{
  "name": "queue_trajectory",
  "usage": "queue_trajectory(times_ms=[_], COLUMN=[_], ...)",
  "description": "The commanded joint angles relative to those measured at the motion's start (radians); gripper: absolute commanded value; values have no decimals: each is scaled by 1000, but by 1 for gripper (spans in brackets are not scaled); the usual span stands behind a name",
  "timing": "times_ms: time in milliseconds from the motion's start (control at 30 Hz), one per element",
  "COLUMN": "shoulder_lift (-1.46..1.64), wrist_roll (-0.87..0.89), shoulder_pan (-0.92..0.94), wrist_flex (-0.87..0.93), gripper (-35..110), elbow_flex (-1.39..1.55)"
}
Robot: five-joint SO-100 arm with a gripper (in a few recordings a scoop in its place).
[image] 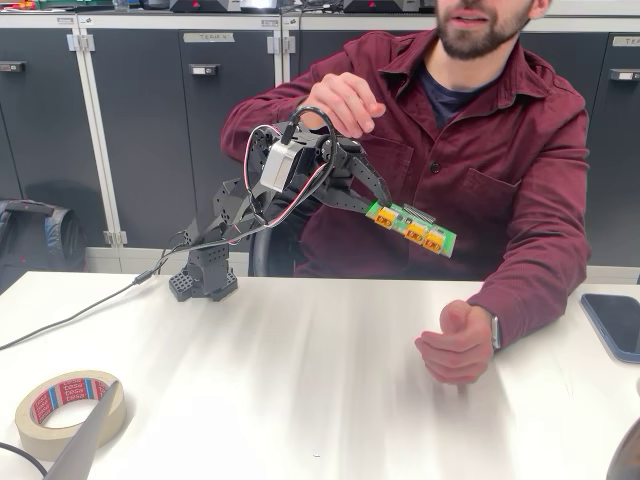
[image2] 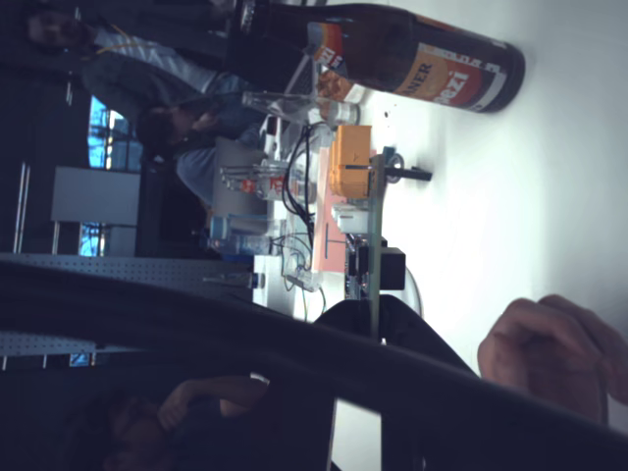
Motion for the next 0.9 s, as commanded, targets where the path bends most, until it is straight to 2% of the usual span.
queue_trajectory(times_ms=[0,433,867], shoulder_lift=[-43,-359,-511], wrist_roll=[-9,14,-23], shoulder_pan=[-11,74,104], wrist_flex=[-91,-279,-382], gripper=[-5,-5,-5], elbow_flex=[-43,-43,-43])
